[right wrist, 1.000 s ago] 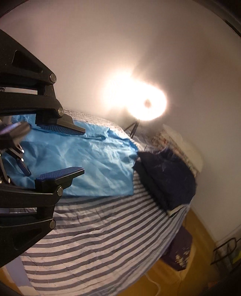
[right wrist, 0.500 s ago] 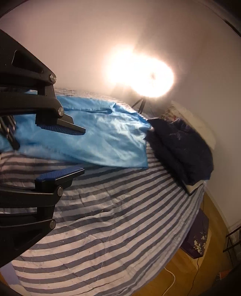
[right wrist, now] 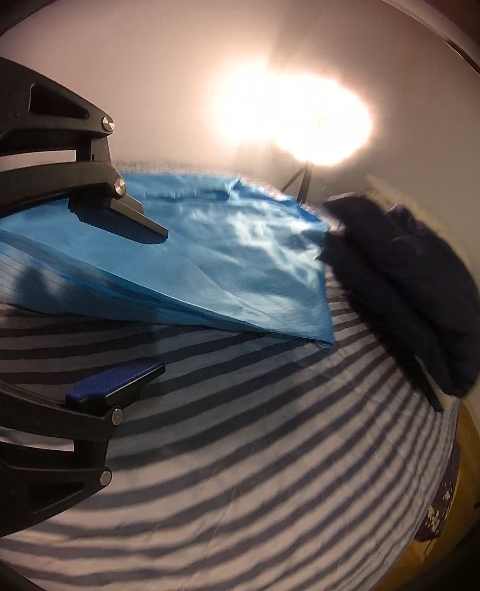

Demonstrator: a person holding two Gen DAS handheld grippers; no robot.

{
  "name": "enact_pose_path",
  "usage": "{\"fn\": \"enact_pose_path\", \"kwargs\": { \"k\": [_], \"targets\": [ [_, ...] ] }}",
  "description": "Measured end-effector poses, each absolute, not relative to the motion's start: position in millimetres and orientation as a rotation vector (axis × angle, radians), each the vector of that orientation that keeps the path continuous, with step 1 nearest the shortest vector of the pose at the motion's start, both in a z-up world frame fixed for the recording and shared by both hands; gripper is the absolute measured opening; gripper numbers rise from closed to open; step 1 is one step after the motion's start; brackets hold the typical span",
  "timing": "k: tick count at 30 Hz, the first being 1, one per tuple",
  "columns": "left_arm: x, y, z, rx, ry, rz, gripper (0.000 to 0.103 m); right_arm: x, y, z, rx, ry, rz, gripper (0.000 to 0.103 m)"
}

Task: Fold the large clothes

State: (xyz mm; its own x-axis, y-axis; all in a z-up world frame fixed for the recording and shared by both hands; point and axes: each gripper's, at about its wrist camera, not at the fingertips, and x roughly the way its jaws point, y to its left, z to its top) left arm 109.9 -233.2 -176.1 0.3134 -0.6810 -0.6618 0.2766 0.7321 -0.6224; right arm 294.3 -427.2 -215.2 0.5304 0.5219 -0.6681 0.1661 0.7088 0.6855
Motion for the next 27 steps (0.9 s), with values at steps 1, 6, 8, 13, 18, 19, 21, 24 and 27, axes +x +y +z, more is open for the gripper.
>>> {"fn": "enact_pose_path", "kwargs": {
  "k": [1, 6, 8, 13, 18, 19, 21, 24, 27],
  "targets": [
    [110, -231, -176, -0.446, 1.079, -0.66, 0.001, 301, -421, -218, 0.758, 1.029, 0.235, 0.056],
    [110, -223, -174, -0.476, 1.073, -0.668, 0.001, 320, -389, -221, 0.64, 1.097, 0.223, 0.004],
    [110, -217, -173, -0.495, 1.068, -0.667, 0.001, 324, -371, -214, 0.558, 1.113, 0.198, 0.001],
    [108, -198, -174, -0.547, 1.059, -0.654, 0.001, 327, -341, -186, 0.467, 1.079, 0.181, 0.0],
    [104, -168, -175, -0.627, 1.04, -0.625, 0.001, 334, -298, -158, 0.332, 1.038, 0.166, 0.0],
    [103, -163, -175, -0.639, 1.037, -0.62, 0.001, 336, -288, -154, 0.31, 1.034, 0.168, 0.0],
    [100, -147, -177, -0.681, 1.032, -0.597, 0.001, 341, -258, -147, 0.229, 1.02, 0.188, 0.0],
    [96, -122, -182, -0.726, 1.026, -0.553, 0.001, 349, -216, -147, 0.126, 1.023, 0.218, 0.0],
    [95, -99, -190, -0.754, 1.024, -0.496, 0.001, 358, -175, -155, 0.031, 1.035, 0.241, 0.0]
  ]
}}
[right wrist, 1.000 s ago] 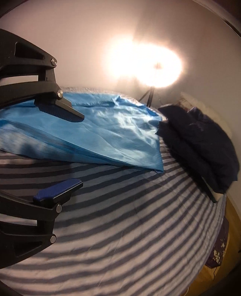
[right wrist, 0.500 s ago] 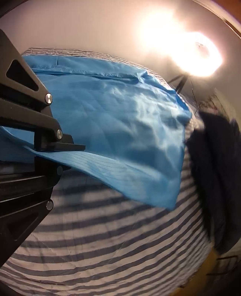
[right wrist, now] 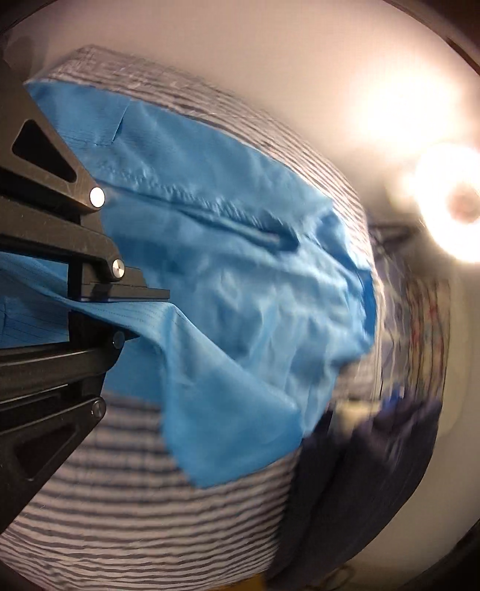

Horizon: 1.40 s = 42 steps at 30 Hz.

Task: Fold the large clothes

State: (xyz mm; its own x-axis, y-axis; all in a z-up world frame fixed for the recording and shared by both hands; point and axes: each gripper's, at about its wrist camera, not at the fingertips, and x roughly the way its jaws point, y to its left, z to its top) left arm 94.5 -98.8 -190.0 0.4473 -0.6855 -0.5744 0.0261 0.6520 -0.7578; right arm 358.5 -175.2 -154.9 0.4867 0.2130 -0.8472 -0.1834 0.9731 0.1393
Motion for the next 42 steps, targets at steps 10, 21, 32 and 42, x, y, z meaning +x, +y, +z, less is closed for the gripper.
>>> {"fn": "enact_pose_path", "kwargs": {
  "k": [10, 21, 32, 42],
  "targets": [
    [85, -52, -215, -0.783, 1.054, -0.382, 0.001, 369, -114, -198, -0.096, 1.071, 0.384, 0.03],
    [78, -45, -222, -0.763, 1.052, -0.379, 0.001, 348, -213, -136, 0.295, 0.905, 0.582, 0.038],
    [88, -52, -221, -0.753, 1.053, -0.389, 0.001, 426, -277, -196, 0.496, 1.023, 0.234, 0.048],
    [97, -54, -229, -0.804, 1.072, -0.444, 0.001, 484, -204, -160, 0.332, 1.013, 0.341, 0.0]
  ]
}}
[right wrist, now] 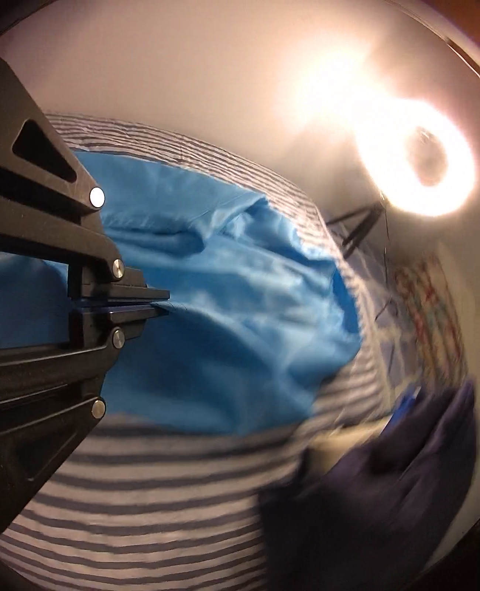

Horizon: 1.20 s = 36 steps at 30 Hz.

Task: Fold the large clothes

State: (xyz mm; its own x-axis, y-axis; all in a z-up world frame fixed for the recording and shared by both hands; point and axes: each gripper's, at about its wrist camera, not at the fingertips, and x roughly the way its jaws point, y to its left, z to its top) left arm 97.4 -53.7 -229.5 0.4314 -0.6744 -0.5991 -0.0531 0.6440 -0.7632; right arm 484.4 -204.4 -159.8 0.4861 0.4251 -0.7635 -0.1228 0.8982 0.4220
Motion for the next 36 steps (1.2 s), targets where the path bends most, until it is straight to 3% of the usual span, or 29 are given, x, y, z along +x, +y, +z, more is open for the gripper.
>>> {"fn": "enact_pose_path", "kwargs": {
  "k": [5, 7, 8, 9, 10, 14, 18, 25, 28, 32, 36],
  "targets": [
    [105, -49, -239, -0.847, 1.088, -0.465, 0.001, 522, -146, -188, 0.205, 1.062, 0.324, 0.0],
    [105, -47, -240, -0.853, 1.091, -0.464, 0.001, 528, -132, -201, 0.195, 1.081, 0.334, 0.011],
    [106, -47, -241, -0.857, 1.096, -0.462, 0.001, 532, -127, -208, 0.205, 1.092, 0.35, 0.021],
    [107, -47, -242, -0.86, 1.101, -0.462, 0.001, 531, -127, -210, 0.218, 1.093, 0.365, 0.039],
    [107, -46, -242, -0.857, 1.103, -0.465, 0.001, 529, -125, -209, 0.234, 1.085, 0.385, 0.042],
    [106, -43, -238, -0.831, 1.104, -0.463, 0.005, 505, -146, -179, 0.286, 1.03, 0.445, 0.042],
    [99, -44, -220, -0.781, 1.071, -0.466, 0.035, 448, -193, -126, 0.362, 0.955, 0.483, 0.043],
    [83, -42, -187, -0.72, 1.045, -0.471, 0.036, 300, -249, -80, 0.353, 0.927, 0.489, 0.042],
    [77, -39, -172, -0.665, 1.046, -0.459, 0.036, 233, -255, -93, 0.297, 0.967, 0.483, 0.036],
    [76, -38, -155, -0.551, 1.057, -0.453, 0.036, 173, -255, -124, 0.214, 1.008, 0.421, 0.036],
    [82, -48, -146, -0.434, 1.077, -0.479, 0.036, 141, -266, -170, 0.331, 1.103, 0.394, 0.038]
  ]
}}
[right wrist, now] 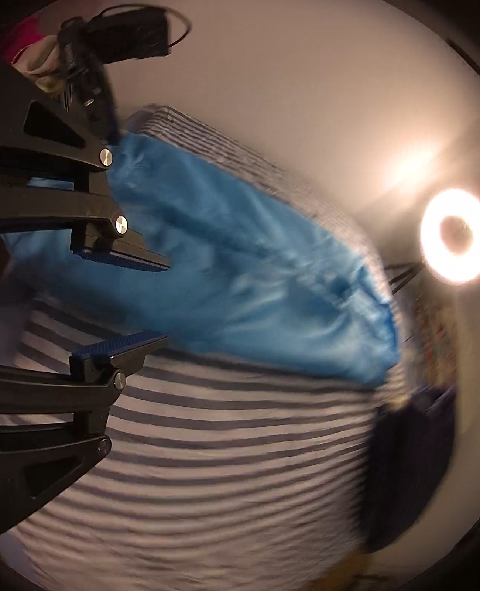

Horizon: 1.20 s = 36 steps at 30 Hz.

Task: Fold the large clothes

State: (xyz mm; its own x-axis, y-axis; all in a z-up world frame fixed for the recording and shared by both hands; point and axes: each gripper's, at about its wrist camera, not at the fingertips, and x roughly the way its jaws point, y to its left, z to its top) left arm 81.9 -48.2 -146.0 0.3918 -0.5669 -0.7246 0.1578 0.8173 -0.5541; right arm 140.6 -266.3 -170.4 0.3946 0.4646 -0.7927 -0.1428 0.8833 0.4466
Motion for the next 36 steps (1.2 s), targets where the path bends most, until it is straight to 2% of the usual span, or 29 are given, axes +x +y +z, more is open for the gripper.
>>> {"fn": "enact_pose_path", "kwargs": {
  "k": [5, 7, 9, 12, 14, 16, 21, 23, 27, 29, 31, 33, 36],
  "targets": [
    [96, -76, -167, -0.346, 1.147, -0.497, 0.036, 124, -258, -216, 0.394, 1.21, 0.424, 0.039],
    [101, -79, -182, -0.353, 1.181, -0.484, 0.036, 117, -250, -222, 0.356, 1.215, 0.44, 0.029],
    [104, -81, -192, -0.308, 1.19, -0.442, 0.036, 108, -243, -227, 0.388, 1.239, 0.524, 0.022],
    [105, -79, -198, -0.271, 1.193, -0.397, 0.036, 99, -233, -215, 0.299, 1.228, 0.624, 0.023],
    [101, -76, -194, -0.272, 1.175, -0.403, 0.036, 101, -238, -202, 0.269, 1.186, 0.647, 0.033],
    [96, -78, -187, -0.241, 1.144, -0.408, 0.036, 114, -255, -188, 0.32, 1.134, 0.656, 0.055],
    [96, -87, -196, -0.211, 1.169, -0.43, 0.036, 186, -295, -182, 0.43, 1.067, 0.529, 0.057],
    [94, -91, -199, -0.211, 1.174, -0.436, 0.033, 215, -301, -190, 0.414, 1.067, 0.467, 0.054],
    [96, -95, -205, -0.205, 1.189, -0.451, 0.019, 267, -310, -215, 0.478, 1.093, 0.395, 0.048],
    [98, -96, -208, -0.217, 1.2, -0.461, 0.012, 285, -310, -229, 0.529, 1.101, 0.392, 0.038],
    [97, -97, -209, -0.226, 1.205, -0.471, 0.007, 292, -305, -236, 0.569, 1.102, 0.441, 0.007],
    [99, -97, -209, -0.249, 1.211, -0.481, 0.005, 293, -294, -231, 0.517, 1.091, 0.439, 0.001],
    [100, -92, -209, -0.298, 1.217, -0.486, 0.004, 297, -279, -210, 0.288, 1.075, 0.38, 0.0]
  ]
}}
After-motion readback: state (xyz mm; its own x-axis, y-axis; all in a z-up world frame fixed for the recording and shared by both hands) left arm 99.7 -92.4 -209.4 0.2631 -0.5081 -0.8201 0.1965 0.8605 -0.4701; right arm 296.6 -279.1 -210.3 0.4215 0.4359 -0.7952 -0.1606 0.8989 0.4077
